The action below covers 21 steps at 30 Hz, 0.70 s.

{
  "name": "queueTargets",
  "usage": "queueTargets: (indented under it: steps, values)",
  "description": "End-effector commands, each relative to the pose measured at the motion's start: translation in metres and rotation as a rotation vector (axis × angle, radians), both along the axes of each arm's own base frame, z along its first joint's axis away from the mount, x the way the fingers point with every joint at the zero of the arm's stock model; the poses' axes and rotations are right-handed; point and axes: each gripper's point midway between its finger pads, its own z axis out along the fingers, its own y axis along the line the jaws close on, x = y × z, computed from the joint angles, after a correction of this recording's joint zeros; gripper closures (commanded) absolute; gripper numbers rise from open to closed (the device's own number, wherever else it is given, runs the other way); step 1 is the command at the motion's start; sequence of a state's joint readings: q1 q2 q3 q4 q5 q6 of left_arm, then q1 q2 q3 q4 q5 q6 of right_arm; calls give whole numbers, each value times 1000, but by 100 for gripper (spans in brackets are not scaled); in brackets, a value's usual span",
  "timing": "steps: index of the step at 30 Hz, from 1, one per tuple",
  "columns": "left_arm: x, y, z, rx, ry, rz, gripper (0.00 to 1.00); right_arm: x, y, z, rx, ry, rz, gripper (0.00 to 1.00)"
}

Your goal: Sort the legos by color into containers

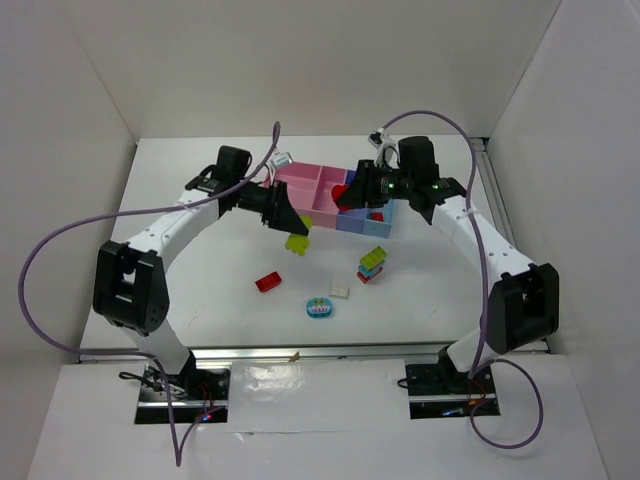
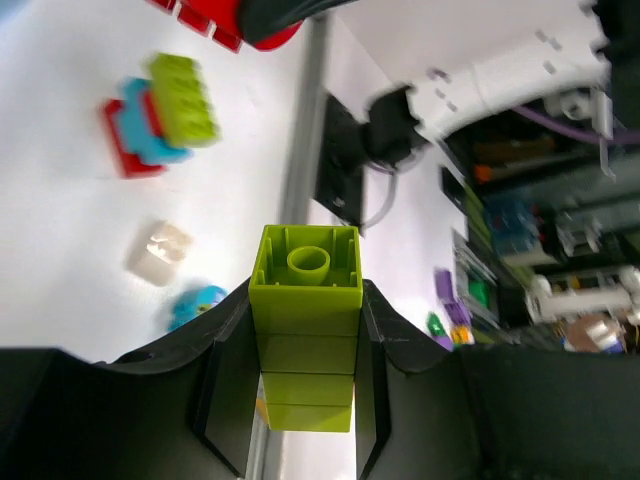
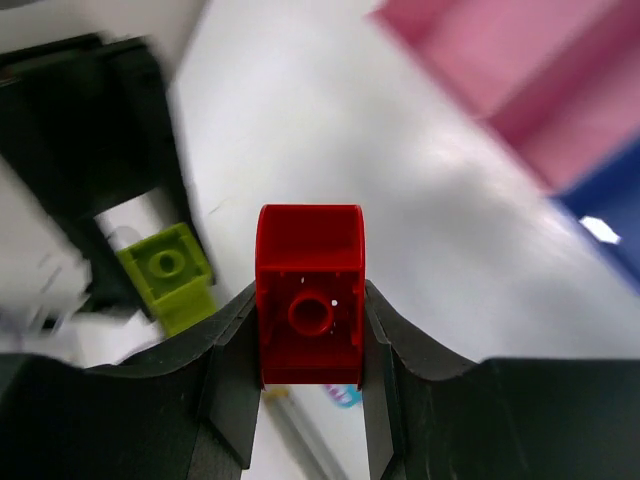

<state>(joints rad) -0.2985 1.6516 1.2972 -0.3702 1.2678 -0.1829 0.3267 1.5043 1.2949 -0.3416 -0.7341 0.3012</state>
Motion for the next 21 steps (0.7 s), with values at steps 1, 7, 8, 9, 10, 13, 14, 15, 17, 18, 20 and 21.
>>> queueTargets:
  steps: [1, 7, 8, 9, 10, 13, 14, 15, 17, 18, 20, 21]
  values:
    - [40, 6, 9, 77, -41, 115, 100, 57, -45, 7, -115, -86, -395, 92]
    - [92, 24, -2, 253, 18, 334, 100, 82, -105, -29, -312, -21, -713, 92]
    - [103, 28, -11, 299, 20, 386, 100, 87, -114, -33, -349, -24, -762, 92]
    - [109, 33, -9, 308, 14, 416, 100, 91, -117, -42, -384, -10, -767, 92]
    - [120, 36, -13, 342, 24, 470, 100, 93, -119, -49, -408, -8, -768, 92]
    - [138, 42, -22, 393, 36, 549, 100, 106, -122, -60, -442, 3, -793, 92]
    - [143, 45, -21, 405, 31, 575, 100, 107, -121, -66, -451, 14, -790, 92]
    - [146, 47, -29, 426, 38, 590, 100, 112, -124, -72, -460, 27, -796, 92]
    - [159, 53, -30, 460, 28, 652, 100, 115, -123, -74, -458, 24, -797, 92]
    - [165, 59, -34, 474, 38, 680, 100, 119, -123, -80, -471, 28, -789, 92]
    - [173, 63, -37, 499, 26, 712, 100, 124, -121, -83, -480, 27, -783, 92]
    - [180, 67, -38, 514, 15, 737, 100, 130, -120, -78, -478, 11, -781, 92]
